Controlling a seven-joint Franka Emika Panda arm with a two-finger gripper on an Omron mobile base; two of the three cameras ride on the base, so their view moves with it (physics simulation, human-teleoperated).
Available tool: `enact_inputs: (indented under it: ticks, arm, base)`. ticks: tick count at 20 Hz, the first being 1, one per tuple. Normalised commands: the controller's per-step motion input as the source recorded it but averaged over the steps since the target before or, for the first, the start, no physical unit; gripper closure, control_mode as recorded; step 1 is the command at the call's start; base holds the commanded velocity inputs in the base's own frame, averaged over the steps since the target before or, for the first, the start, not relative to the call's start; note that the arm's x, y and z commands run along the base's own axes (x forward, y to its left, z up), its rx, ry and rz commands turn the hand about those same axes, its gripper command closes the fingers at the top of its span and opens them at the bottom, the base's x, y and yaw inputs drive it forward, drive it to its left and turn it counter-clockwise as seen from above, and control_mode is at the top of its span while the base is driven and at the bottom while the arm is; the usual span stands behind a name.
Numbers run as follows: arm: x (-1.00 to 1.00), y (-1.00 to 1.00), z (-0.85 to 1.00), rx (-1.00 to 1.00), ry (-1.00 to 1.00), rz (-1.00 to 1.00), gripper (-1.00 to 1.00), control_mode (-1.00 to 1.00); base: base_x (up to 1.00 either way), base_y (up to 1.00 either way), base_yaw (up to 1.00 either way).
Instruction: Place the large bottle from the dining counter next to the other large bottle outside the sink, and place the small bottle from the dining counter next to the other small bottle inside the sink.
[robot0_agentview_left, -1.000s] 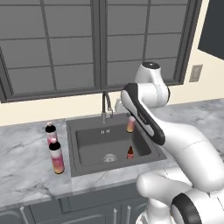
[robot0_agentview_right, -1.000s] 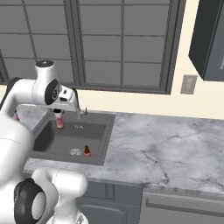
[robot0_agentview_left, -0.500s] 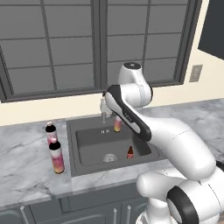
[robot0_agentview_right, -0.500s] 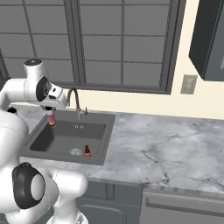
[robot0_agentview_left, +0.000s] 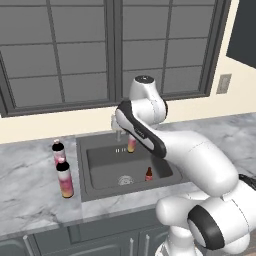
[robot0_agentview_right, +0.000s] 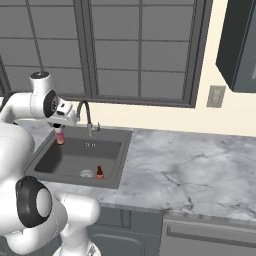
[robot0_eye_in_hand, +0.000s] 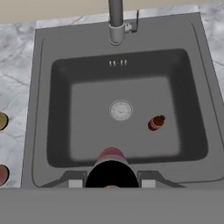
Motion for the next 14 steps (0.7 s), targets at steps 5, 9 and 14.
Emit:
enact_inputs:
  ticks: [5,9,14]
  arm:
    - [-0.01,0.00,-0.41,0.00,0.00,0.00,1.00,-1.00]
    - [-0.03,0.00,-0.45,0.00,0.00,0.00,1.00,-1.00]
    - [0.00,0.00,-0.30,0.00,0.00,0.00,1.00,-1.00]
  base:
    - [0.00,0.00,0.00]
    - [0.00,0.00,0.00]
    - [0.00,0.00,0.00]
